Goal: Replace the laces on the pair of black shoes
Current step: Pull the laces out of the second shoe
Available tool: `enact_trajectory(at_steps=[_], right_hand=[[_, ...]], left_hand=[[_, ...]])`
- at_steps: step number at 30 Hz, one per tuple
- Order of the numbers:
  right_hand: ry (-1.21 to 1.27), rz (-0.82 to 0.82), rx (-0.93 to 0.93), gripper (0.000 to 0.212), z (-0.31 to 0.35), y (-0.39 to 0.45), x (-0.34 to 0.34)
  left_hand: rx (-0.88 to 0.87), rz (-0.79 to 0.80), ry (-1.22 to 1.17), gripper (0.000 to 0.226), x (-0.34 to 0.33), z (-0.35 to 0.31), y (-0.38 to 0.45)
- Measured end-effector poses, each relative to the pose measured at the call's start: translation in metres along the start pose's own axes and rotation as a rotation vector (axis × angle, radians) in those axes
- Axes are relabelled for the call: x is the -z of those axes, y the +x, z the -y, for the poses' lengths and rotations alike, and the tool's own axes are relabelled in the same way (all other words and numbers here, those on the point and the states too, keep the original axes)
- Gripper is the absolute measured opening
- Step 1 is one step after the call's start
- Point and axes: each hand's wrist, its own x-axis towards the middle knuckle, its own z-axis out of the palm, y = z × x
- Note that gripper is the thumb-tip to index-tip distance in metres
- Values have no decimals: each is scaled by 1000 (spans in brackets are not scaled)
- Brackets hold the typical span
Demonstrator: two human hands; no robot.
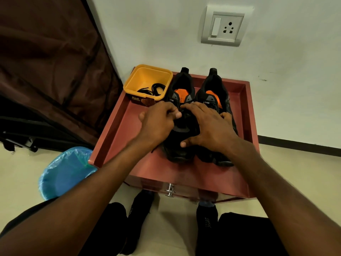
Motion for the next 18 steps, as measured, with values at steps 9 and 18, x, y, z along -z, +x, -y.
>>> enact_trajectory(at_steps=[9,18], right_hand=[[-3,-1,-18,117,1,1,2],[-1,2,-17,117,2,-1,0]], left_hand=[[40,-93,-143,20,4,-7,-3],[-4,-78,-55,11,1,-9,-3]])
